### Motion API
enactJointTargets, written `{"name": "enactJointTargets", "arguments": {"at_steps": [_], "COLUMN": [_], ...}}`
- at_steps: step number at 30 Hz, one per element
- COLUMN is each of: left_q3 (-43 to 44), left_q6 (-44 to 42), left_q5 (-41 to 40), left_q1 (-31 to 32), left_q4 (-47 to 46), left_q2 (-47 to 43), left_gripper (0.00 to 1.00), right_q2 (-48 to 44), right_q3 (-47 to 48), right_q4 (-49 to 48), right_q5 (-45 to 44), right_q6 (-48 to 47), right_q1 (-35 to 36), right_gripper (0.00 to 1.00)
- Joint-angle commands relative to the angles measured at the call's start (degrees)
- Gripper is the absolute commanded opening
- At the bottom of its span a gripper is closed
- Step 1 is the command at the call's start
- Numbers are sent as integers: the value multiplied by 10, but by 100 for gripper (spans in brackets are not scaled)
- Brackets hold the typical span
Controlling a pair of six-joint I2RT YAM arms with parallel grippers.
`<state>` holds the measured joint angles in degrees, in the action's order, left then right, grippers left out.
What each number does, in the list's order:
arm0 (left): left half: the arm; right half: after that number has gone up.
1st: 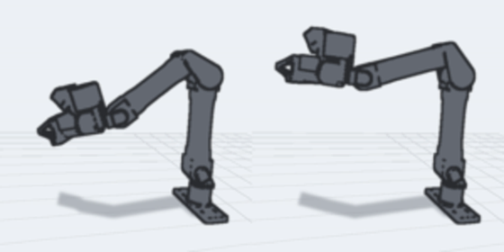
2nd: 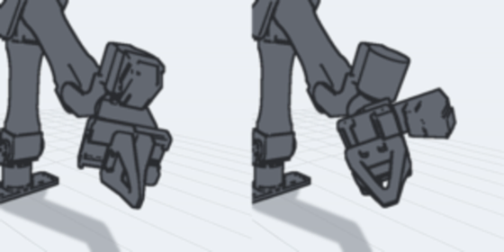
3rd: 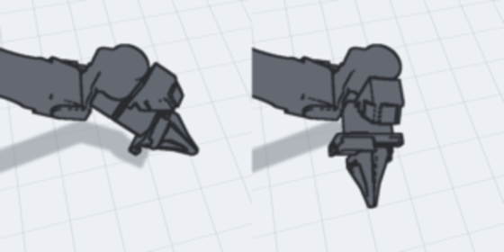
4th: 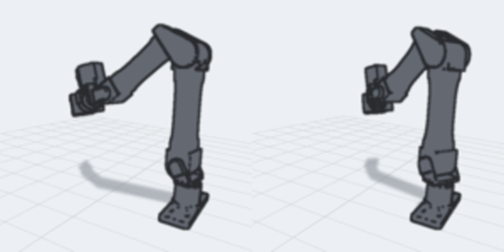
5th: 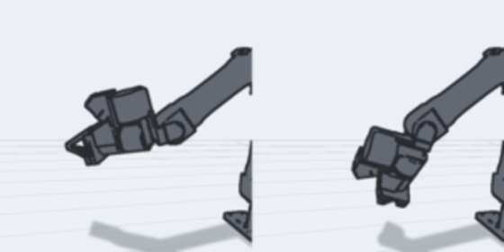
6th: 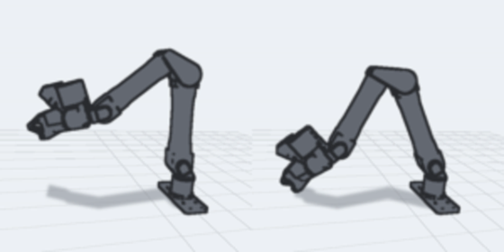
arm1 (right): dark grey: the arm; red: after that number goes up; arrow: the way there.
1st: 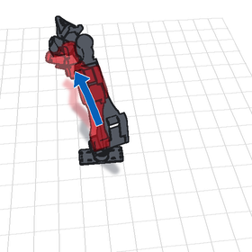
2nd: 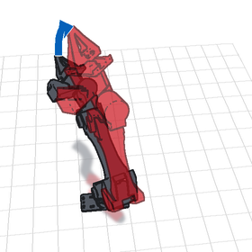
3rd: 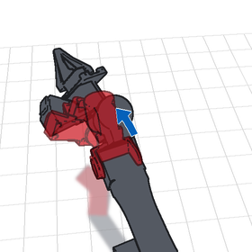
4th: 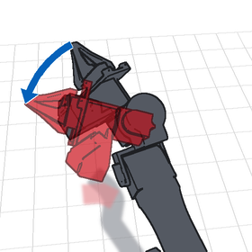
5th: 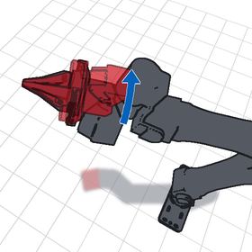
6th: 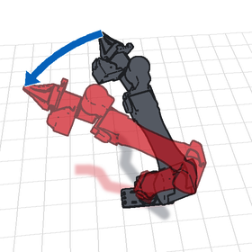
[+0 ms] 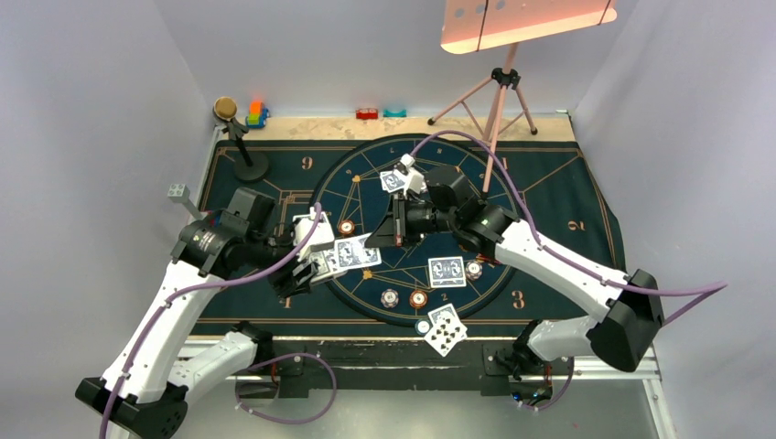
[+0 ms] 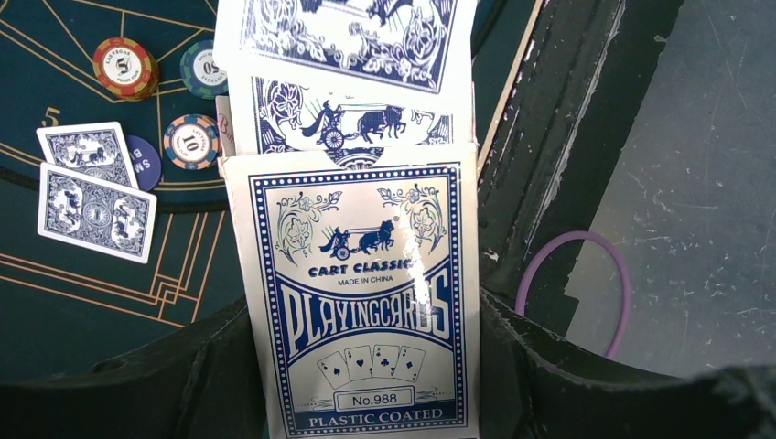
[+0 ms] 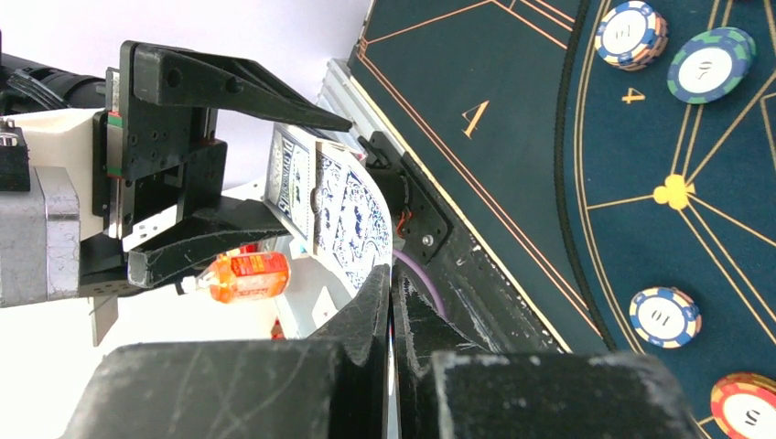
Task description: Distribute texas hold em gaming equipment
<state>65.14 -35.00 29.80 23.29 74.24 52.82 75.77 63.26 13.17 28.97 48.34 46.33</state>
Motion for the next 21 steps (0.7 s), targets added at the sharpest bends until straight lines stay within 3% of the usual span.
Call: {"name": "enactJointTargets", "arguments": {"at_steps": [1, 8, 14, 21], "left_q3": [16, 4, -1, 7], "left_q6": [3, 1, 4, 1], "left_q5": [15, 11, 15, 15], "left_q1": [-1, -1, -1, -1], "left_q4": [-19, -17, -19, -13], "left_q2": [-10, -11, -18, -23], "left_gripper": [0, 0, 0, 0], "right_q2": [-25, -49, -17, 67], "right_q3": [17, 86, 118, 168], "right_q4": [26, 122, 205, 340], "right_q5": [-18, -56, -111, -306], "right_q6": [-17, -76, -114, -154], "right_q1": [-14, -37, -75, -83], "right_gripper": [0, 0, 0, 0]}}
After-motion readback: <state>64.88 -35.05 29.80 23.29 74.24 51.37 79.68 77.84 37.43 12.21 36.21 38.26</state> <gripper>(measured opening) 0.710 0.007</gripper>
